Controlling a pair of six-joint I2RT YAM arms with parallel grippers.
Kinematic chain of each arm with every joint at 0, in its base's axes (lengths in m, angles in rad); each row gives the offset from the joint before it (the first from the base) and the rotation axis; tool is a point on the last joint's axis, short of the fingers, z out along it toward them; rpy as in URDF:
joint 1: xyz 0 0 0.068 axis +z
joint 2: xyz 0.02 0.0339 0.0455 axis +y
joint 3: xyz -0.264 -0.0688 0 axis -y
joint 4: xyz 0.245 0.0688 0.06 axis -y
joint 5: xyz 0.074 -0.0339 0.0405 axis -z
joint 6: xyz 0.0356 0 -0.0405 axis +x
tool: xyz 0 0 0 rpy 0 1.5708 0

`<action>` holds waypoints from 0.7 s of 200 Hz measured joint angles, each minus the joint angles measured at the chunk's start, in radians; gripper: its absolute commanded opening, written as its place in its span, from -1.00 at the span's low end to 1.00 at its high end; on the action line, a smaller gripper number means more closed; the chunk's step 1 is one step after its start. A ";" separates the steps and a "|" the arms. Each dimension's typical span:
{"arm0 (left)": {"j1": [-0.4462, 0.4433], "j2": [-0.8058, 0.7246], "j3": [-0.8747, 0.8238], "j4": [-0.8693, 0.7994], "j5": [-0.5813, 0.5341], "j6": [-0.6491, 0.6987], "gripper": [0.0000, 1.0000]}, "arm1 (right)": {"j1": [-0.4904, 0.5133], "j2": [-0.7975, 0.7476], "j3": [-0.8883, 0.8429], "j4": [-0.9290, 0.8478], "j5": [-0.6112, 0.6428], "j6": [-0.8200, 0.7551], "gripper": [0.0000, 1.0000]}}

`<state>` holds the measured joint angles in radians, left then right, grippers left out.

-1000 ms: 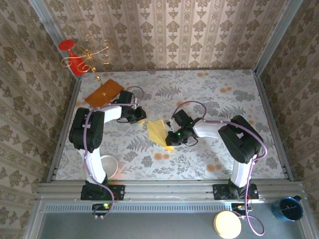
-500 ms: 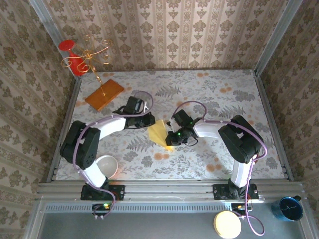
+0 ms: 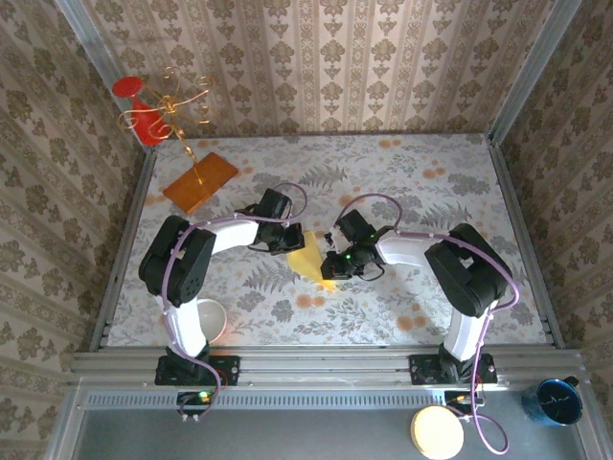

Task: Fold a paper plane with a square sheet of paper (pick it up from the middle)

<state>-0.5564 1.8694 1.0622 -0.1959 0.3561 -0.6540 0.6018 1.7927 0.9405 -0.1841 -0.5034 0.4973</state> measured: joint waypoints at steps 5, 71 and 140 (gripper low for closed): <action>0.000 0.002 0.006 -0.011 -0.004 -0.001 -0.88 | 0.000 -0.008 0.000 0.000 0.001 0.005 -0.72; -0.006 0.043 0.100 -0.145 -0.037 -0.008 -0.88 | -0.001 0.045 0.140 0.003 0.027 0.056 -0.87; -0.012 0.067 0.148 -0.209 -0.047 -0.031 -0.88 | 0.014 0.154 0.210 -0.014 0.029 0.051 -0.91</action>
<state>-0.5682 1.9366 1.2102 -0.4049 0.3092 -0.6849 0.6163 1.9469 1.1503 -0.1986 -0.4747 0.5488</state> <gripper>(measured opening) 0.063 0.070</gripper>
